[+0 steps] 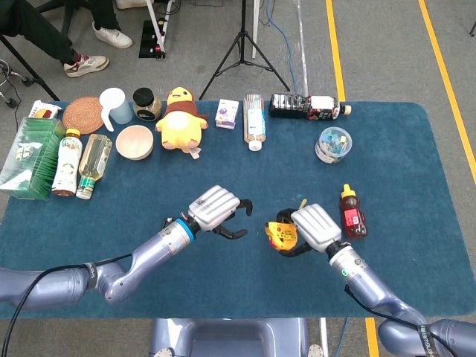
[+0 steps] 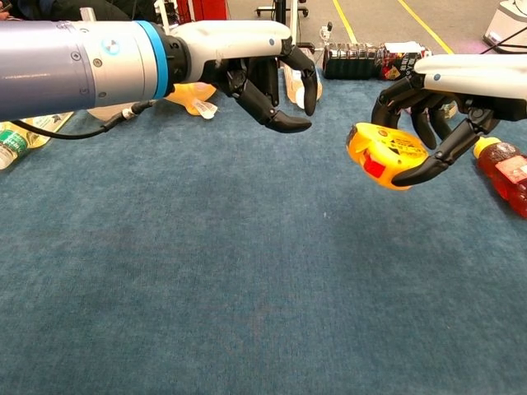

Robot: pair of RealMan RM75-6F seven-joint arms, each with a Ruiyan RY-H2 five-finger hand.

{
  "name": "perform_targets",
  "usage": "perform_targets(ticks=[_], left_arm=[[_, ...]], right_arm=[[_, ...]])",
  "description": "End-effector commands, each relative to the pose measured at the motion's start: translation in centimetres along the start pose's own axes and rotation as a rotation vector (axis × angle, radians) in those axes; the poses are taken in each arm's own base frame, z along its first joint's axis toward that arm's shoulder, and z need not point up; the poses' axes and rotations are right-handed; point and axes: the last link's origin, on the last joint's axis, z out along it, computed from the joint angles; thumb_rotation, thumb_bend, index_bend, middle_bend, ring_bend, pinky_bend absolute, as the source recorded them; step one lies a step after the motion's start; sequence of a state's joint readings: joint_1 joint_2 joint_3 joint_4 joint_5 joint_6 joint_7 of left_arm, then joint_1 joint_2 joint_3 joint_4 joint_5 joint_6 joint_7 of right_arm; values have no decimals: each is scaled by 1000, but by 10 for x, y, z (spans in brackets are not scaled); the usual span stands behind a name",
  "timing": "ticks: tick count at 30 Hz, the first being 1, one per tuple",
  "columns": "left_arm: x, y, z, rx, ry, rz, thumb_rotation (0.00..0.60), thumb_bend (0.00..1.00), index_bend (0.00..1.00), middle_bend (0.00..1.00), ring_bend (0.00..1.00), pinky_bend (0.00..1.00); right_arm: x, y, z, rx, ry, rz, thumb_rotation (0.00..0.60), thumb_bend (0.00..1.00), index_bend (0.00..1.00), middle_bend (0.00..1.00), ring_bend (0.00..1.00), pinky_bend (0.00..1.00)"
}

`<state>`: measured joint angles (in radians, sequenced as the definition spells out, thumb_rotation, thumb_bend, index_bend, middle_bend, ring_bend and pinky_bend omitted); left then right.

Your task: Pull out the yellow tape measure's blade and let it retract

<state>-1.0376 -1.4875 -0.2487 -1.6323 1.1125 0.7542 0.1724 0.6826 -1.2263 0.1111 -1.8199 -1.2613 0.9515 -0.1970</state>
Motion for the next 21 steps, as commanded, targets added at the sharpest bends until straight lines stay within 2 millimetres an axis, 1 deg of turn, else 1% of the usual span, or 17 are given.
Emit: perform_targets(ticks=[1,9,21], left_arm=[[-1,4,3,-2,-10,-41,410,297,386,1000,1000,982],[-1,8,8,-10,-25,-68,409,298,386,1000,1000,982],[1,13,11,-16,-37,-95,413,297,395,1000,1000,982]], right_arm=[[1,-3,0,9,0,2,443,258,585,617,599,592],[3,-9,-1,32,10,9,444,256,585,617,599,590],[4,-13,0,57,24,17,444,257,585,617,599,589]])
